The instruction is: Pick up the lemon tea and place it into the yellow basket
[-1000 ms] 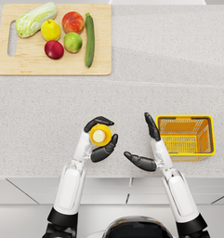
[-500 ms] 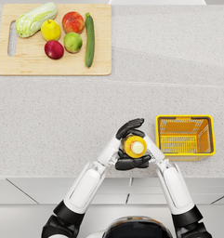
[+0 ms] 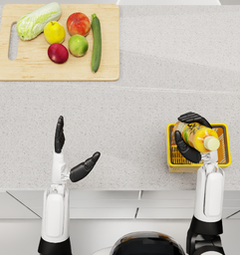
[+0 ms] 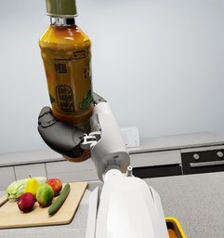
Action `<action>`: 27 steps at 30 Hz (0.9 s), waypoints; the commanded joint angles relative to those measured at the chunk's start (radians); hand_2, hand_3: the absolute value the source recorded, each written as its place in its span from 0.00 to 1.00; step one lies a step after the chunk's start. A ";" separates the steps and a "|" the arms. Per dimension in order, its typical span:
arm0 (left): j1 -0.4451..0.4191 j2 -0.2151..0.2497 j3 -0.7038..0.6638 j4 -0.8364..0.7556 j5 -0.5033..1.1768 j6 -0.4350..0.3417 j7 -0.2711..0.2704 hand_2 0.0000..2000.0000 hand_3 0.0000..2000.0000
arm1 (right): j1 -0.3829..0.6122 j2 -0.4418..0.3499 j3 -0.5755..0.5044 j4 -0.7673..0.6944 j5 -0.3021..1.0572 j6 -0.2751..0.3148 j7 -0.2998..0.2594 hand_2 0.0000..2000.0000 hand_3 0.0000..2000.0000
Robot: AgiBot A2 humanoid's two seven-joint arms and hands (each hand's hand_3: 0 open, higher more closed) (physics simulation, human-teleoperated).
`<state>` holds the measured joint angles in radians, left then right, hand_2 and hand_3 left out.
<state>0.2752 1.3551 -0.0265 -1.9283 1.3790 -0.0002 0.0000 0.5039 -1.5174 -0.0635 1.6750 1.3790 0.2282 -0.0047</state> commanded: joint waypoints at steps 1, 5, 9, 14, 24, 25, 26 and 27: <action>0.001 0.001 -0.057 0.019 0.000 0.000 0.000 0.00 0.00 | -0.008 -0.001 -0.138 -0.057 0.000 0.001 -0.042 1.00 1.00; 0.002 0.004 -0.054 0.043 0.000 0.000 0.000 0.00 0.00 | -0.034 -0.003 -0.167 -0.131 0.000 0.002 -0.251 1.00 1.00; 0.004 0.008 -0.053 0.055 0.000 0.000 0.000 0.00 0.00 | -0.076 -0.009 -0.135 -0.173 0.000 0.101 -0.314 1.00 1.00; 0.045 0.009 -0.043 0.085 0.000 0.000 0.000 0.00 0.00 | -0.096 -0.011 -0.117 -0.112 -0.001 0.067 -0.339 0.00 0.18; 0.290 -0.031 -0.145 0.251 0.000 0.000 0.000 0.00 0.00 | 0.029 0.041 -0.158 0.017 -0.001 -0.216 -0.011 0.00 0.00; 0.271 -0.027 -0.149 0.248 0.000 0.000 0.000 0.00 0.00 | 0.013 0.036 -0.157 0.014 -0.001 -0.219 -0.007 0.00 0.00; 0.259 -0.025 -0.117 0.232 0.000 0.000 0.000 0.00 0.00 | 0.007 0.035 -0.137 0.017 -0.001 -0.222 -0.004 0.00 0.00; 0.259 -0.024 -0.126 0.237 0.000 0.000 0.000 0.00 0.00 | 0.005 0.035 -0.143 0.015 -0.001 -0.224 -0.001 0.00 0.00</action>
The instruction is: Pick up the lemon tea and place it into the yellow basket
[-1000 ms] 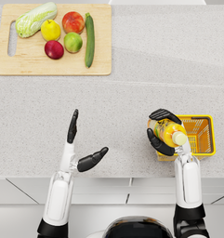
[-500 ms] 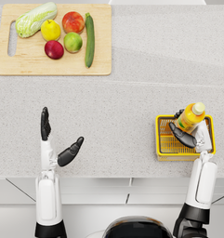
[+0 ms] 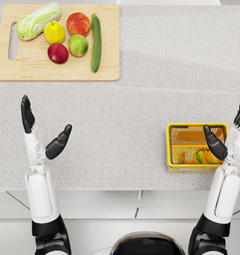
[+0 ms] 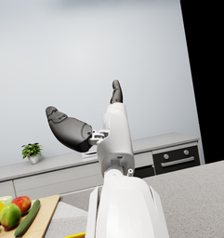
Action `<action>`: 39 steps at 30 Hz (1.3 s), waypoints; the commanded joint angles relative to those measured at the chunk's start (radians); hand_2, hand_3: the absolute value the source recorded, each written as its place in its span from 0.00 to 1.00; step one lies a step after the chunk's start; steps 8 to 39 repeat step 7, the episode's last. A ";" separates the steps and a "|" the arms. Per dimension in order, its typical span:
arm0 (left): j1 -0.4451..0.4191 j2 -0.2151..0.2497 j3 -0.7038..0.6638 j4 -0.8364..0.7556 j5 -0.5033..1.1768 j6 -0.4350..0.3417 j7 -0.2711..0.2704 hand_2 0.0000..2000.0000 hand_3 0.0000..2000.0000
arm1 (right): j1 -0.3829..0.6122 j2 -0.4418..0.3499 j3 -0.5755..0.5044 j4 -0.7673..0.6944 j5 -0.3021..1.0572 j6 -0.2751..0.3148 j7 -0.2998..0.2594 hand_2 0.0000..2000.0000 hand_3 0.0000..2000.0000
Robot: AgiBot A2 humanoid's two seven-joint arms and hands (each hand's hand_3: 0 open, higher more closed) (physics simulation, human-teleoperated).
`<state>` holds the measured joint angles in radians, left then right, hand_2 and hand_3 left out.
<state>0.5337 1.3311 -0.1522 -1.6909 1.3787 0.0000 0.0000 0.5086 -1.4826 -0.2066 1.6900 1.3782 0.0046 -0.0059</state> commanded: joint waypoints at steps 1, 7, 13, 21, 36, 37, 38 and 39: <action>-0.001 0.000 -0.006 0.004 0.000 0.000 0.000 0.00 0.00 | -0.002 0.000 -0.004 -0.001 0.000 -0.001 0.002 0.00 0.00; -0.002 0.002 -0.021 0.012 0.000 0.000 0.000 0.00 0.00 | -0.005 -0.001 -0.013 -0.004 0.000 -0.004 0.005 0.00 0.00; -0.002 0.002 -0.021 0.012 0.000 0.000 0.000 0.00 0.00 | -0.005 -0.001 -0.013 -0.004 0.000 -0.004 0.005 0.00 0.00; -0.002 0.002 -0.021 0.012 0.000 0.000 0.000 0.00 0.00 | -0.005 -0.001 -0.013 -0.004 0.000 -0.004 0.005 0.00 0.00; -0.002 0.002 -0.021 0.012 0.000 0.000 0.000 0.00 0.00 | -0.005 -0.001 -0.013 -0.004 0.000 -0.004 0.005 0.00 0.00; -0.002 0.002 -0.021 0.012 0.000 0.000 0.000 0.00 0.00 | -0.005 -0.001 -0.013 -0.004 0.000 -0.004 0.005 0.00 0.00; -0.002 0.002 -0.021 0.012 0.000 0.000 0.000 0.00 0.00 | -0.005 -0.001 -0.013 -0.004 0.000 -0.004 0.005 0.00 0.00; -0.002 0.002 -0.021 0.012 0.000 0.000 0.000 0.00 0.00 | -0.005 -0.001 -0.013 -0.004 0.000 -0.004 0.005 0.00 0.00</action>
